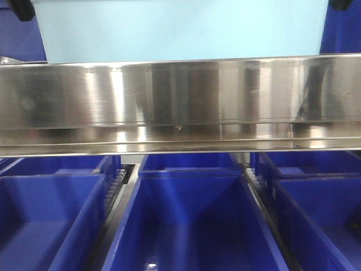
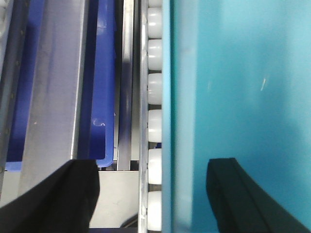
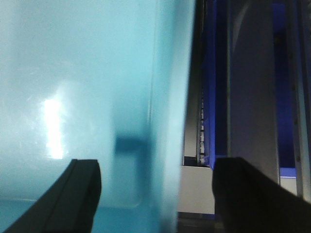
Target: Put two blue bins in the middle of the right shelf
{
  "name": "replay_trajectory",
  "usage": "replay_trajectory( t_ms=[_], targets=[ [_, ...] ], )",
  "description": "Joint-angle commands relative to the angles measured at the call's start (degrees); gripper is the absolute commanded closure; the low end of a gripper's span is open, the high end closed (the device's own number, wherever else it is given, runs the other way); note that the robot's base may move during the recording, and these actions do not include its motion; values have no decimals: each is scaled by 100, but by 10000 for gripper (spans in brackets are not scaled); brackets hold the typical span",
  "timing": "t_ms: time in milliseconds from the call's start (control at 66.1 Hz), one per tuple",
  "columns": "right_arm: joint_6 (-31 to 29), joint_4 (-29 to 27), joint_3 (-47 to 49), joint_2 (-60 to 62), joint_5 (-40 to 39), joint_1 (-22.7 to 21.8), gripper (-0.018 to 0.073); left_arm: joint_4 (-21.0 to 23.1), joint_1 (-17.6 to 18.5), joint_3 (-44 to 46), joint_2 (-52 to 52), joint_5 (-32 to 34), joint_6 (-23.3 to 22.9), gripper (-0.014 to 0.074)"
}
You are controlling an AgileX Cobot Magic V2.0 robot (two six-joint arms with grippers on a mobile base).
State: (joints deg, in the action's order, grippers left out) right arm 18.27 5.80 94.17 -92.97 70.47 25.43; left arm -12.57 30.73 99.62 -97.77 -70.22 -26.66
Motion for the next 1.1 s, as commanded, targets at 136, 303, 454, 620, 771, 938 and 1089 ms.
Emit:
replay_trajectory(
  t_ms=[136,303,454,620,771,938,1089],
  targets=[
    [-46,38,-28,35,-50,-8,189,206,-30,-8,-1,25,-36,214],
    [-46,38,53,35,-50,-8,189,259,-30,4,-1,25,-36,214],
    [-46,38,136,81,-50,-8,189,285,-30,66,49,25,-36,214],
    [-46,38,136,46,-50,-8,189,150,-30,125,72,25,-36,216],
    [-46,38,136,37,-50,-8,189,196,-19,125,84,25,-36,216],
    [-46,38,136,37,-50,-8,189,191,-19,125,107,25,-36,216],
    [-46,38,136,44,-50,-8,189,179,-19,125,120,25,-36,216]
  ],
)
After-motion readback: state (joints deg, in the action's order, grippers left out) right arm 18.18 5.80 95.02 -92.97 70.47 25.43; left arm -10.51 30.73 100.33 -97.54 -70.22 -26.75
